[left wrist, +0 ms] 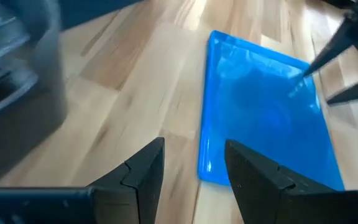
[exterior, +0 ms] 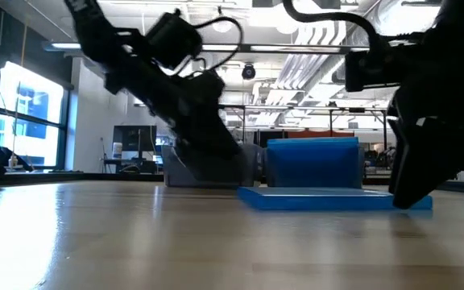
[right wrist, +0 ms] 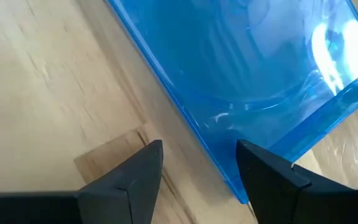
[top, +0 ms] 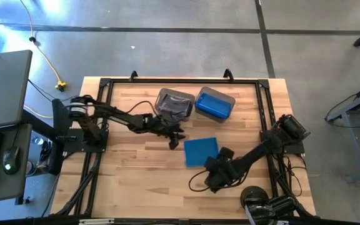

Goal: Pick & place jewel cases by type
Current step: Put the blue CD case into the right black bin

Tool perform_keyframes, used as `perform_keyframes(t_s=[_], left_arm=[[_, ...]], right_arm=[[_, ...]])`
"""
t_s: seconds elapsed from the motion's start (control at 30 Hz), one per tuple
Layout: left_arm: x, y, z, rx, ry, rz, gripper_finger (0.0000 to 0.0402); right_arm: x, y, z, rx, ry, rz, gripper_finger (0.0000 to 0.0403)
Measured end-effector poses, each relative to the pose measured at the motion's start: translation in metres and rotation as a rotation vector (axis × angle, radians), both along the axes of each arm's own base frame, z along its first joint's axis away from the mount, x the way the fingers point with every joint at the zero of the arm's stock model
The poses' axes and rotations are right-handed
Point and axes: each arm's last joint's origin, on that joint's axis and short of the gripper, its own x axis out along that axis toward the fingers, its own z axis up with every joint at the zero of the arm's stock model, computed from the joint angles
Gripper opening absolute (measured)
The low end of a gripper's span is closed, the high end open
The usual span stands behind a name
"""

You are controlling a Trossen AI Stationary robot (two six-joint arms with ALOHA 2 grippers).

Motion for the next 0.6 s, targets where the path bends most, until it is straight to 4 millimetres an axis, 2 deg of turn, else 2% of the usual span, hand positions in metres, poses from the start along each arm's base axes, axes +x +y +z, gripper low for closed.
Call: perform_keyframes(t_s=[0.17, 0.33, 0.6], left_arm=[[0.021, 0.0, -0.007, -0.018, 0.037, -0.023, 0.0167], [0.03, -0.001, -0.013, -0.063, 0.066, -0.088, 0.0167], [0.028, -0.003, -0.02, -0.099, 0.112, -0.128, 0.0167]], right_arm=[[-0.003, 0.004, 0.001, 0.006, -0.007, -0.027, 0.02], [-0.003, 0.002, 0.003, -0.038, -0.02, 0.002, 0.0201], [0.016, -0.026, 0.004, -0.152, 0.003, 0.12, 0.0201]])
